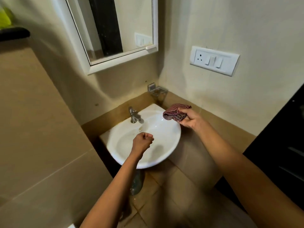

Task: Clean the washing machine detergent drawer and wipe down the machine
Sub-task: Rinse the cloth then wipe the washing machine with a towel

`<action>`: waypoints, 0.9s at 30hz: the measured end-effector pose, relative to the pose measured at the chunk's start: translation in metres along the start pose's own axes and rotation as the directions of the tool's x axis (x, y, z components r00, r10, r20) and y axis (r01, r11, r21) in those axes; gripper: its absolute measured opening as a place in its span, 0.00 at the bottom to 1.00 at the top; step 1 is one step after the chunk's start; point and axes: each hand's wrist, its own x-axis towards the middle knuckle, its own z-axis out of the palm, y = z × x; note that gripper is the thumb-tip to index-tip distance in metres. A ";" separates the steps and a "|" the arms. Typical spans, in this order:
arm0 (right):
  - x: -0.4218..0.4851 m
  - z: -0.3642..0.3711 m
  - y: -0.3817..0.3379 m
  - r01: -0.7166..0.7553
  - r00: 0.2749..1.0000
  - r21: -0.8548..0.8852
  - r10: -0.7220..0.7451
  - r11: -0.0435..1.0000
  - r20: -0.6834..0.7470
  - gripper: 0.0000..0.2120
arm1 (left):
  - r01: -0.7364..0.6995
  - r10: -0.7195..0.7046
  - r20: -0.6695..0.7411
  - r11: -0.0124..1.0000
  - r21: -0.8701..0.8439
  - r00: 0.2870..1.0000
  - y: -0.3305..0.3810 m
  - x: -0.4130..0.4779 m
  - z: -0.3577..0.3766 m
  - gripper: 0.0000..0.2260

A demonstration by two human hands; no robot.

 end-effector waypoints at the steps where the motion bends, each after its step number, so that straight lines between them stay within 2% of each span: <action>1: 0.011 0.006 -0.008 -0.003 1.000 -0.013 0.003 1.000 -0.006 0.06 | 0.000 0.000 -0.004 1.000 0.000 1.000 0.003 0.010 0.000 0.02; 5: 0.064 0.029 -0.035 -0.030 0.999 -0.025 0.029 0.999 -0.016 0.03 | 0.040 -0.041 -0.026 0.999 -0.036 0.999 0.009 0.060 0.003 0.02; 8: 0.106 0.043 -0.047 -0.028 0.999 -0.003 0.028 1.000 -0.019 0.13 | 0.036 -0.039 -0.056 0.997 -0.061 0.998 0.018 0.093 0.008 0.03; 13: 0.182 0.061 -0.063 -0.057 0.998 0.014 0.058 0.998 -0.027 0.14 | 0.058 -0.070 -0.124 0.993 -0.104 0.990 0.038 0.146 0.018 0.03; 15: 0.212 0.068 -0.071 -0.070 0.997 0.000 0.070 0.998 -0.014 0.09 | 0.057 -0.075 -0.157 0.992 -0.112 0.985 0.047 0.165 0.021 0.04; 17: 0.235 0.078 -0.079 -0.073 0.997 -0.030 0.073 0.997 -0.010 0.08 | 0.057 -0.076 -0.189 0.993 -0.106 0.979 0.052 0.180 0.021 0.04; 23: 0.297 0.106 -0.088 -0.082 0.995 0.011 0.082 0.997 -0.050 0.19 | 0.087 -0.120 -0.271 0.988 -0.129 0.955 0.053 0.204 0.019 0.04; 25: 0.322 0.110 -0.080 -0.071 0.996 -0.009 0.070 0.997 -0.061 0.12 | 0.096 -0.133 -0.294 0.986 -0.137 0.947 0.051 0.205 0.016 0.03; 27: 0.334 0.117 -0.074 -0.037 0.998 -0.111 0.031 0.993 -0.058 0.04 | 0.104 -0.143 -0.307 0.985 -0.138 0.941 0.047 0.205 0.012 0.04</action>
